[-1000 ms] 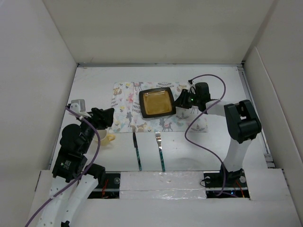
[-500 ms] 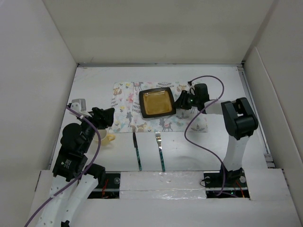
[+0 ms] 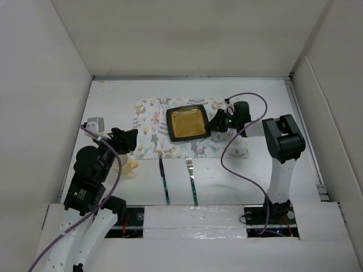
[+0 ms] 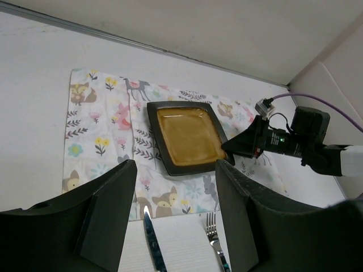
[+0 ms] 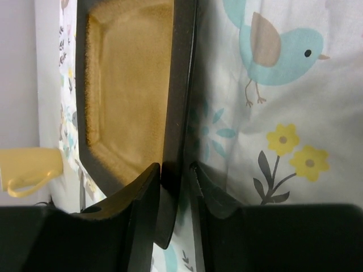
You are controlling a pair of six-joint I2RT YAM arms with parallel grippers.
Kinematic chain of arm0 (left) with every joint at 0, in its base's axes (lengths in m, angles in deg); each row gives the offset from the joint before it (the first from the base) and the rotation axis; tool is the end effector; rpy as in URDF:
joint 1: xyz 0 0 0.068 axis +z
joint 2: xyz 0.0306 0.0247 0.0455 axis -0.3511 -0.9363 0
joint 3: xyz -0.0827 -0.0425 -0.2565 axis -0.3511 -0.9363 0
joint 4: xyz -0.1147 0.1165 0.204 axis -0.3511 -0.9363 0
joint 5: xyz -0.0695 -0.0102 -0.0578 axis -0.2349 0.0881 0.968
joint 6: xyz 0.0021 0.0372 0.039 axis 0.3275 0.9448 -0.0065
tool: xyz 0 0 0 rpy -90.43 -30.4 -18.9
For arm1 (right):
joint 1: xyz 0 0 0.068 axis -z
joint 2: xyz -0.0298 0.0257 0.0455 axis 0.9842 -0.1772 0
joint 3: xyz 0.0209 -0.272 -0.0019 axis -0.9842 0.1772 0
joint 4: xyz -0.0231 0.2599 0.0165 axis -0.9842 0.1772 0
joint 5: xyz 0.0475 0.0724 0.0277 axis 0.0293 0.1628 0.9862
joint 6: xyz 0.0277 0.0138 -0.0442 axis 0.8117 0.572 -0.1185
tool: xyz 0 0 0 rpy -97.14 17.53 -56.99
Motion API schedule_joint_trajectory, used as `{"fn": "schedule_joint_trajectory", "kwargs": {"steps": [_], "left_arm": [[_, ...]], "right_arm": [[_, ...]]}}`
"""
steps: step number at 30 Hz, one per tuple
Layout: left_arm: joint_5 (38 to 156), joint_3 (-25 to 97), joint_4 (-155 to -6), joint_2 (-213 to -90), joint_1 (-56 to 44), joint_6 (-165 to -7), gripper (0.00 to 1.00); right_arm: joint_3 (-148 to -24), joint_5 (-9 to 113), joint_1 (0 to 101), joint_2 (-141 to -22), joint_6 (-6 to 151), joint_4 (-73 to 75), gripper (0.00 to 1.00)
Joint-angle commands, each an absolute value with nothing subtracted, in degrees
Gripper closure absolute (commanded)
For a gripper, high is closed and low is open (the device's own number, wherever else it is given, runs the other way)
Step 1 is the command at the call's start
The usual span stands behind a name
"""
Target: Set the dinner table for one person
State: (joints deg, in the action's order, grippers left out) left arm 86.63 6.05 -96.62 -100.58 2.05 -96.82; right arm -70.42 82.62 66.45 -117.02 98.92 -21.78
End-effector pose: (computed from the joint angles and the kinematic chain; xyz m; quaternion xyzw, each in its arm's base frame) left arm 0.0988 -0.0320 0.3602 -0.0370 0.6850 -0.2454 0.6850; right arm 0.3912 0.1155 0.1205 -0.0068 0.8491 0.4415 0.2899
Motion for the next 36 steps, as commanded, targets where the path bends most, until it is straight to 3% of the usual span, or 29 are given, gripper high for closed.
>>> {"fn": "schedule_joint_trajectory", "kwargs": {"steps": [1,4,5,6,19,29,36], "left_arm": [[86.94,5.97,-93.44,-100.48,2.36,-95.83,0.45],[86.68,5.89,-92.91,-100.21,2.36,-95.83,0.45],[86.76,5.97,-93.26,-100.21,2.36,-95.75,0.45],[87.02,5.97,-93.35,-100.21,2.36,-95.75,0.45],[87.64,5.89,-92.73,-99.07,2.36,-95.92,0.45],[88.26,5.80,-92.47,-98.81,2.36,-95.66,0.45],[88.17,5.71,-92.65,-97.84,2.36,-95.57,0.45]], "right_arm": [[-71.67,85.71,66.79,-119.23,99.85,-25.79,0.67],[-70.44,87.02,66.79,-119.50,102.92,-29.82,0.86],[-69.92,87.20,67.40,-119.23,104.58,-30.71,0.97],[-69.82,87.29,67.40,-118.80,105.04,-31.32,1.00],[-58.94,84.14,64.60,-108.51,126.03,-52.84,1.00],[-49.35,76.75,60.64,-110.79,144.40,-81.75,1.00],[-49.87,76.57,59.58,-111.41,140.64,-75.99,1.00]]}}
